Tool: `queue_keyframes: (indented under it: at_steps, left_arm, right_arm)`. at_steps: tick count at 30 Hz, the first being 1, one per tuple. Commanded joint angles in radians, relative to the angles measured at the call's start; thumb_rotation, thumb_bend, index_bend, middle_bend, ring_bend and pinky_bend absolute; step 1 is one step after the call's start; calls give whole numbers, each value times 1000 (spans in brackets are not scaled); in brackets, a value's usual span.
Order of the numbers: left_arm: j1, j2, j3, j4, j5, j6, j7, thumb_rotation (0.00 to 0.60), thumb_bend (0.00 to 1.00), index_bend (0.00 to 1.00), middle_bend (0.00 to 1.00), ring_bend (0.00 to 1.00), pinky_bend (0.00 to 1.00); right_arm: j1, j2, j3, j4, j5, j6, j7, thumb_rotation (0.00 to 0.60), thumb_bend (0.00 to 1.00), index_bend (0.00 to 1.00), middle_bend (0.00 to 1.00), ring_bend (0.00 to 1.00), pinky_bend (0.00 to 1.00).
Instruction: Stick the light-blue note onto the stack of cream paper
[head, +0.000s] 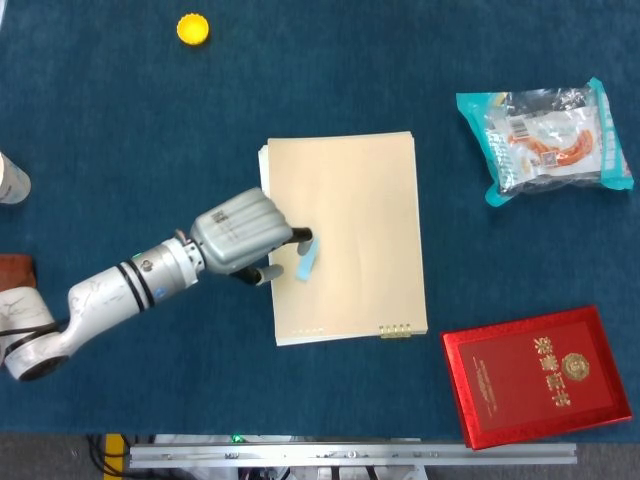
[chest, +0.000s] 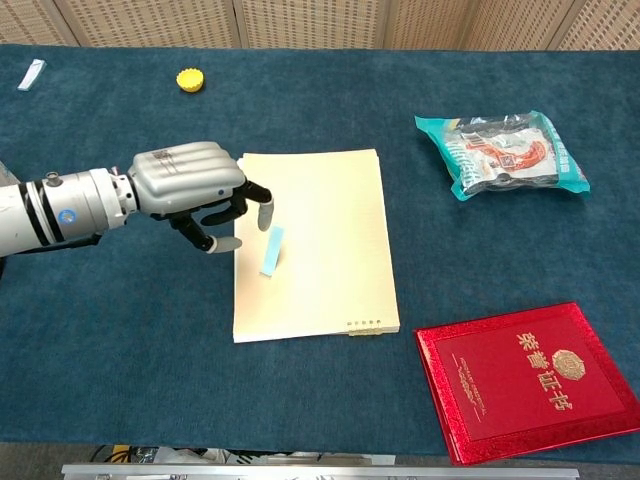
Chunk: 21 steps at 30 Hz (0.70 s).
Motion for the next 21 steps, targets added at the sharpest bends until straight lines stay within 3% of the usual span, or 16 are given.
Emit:
queue_keyframes:
  at_steps: [1, 3, 8, 16, 21]
  left_arm:
    - [7, 21, 26, -18, 22, -2, 8, 600, 333, 420, 821, 860, 837]
    - [11, 29, 40, -21, 34, -5, 27, 600, 374, 413, 821, 860, 837]
    - [22, 37, 51, -15, 35, -21, 72, 600, 666, 283, 809, 844, 834]
    - [16, 37, 66, -17, 55, -53, 111, 600, 821, 254, 811, 849, 833]
    - [15, 17, 69, -11, 54, -86, 154, 600, 839, 235, 813, 851, 833]
  right_arm:
    - [0, 0, 0, 2, -1, 0, 2, 600, 14, 48, 148, 0, 0]
    - [1, -1, -1, 4, -1, -3, 4, 600, 14, 48, 148, 0, 0]
    - [3, -4, -2, 6, -5, -5, 5, 600, 14, 48, 148, 0, 0]
    - [3, -8, -4, 6, 1, -12, 0, 600, 14, 48, 148, 0, 0]
    - [4, -11, -4, 5, 4, -16, -6, 600, 14, 48, 148, 0, 0]
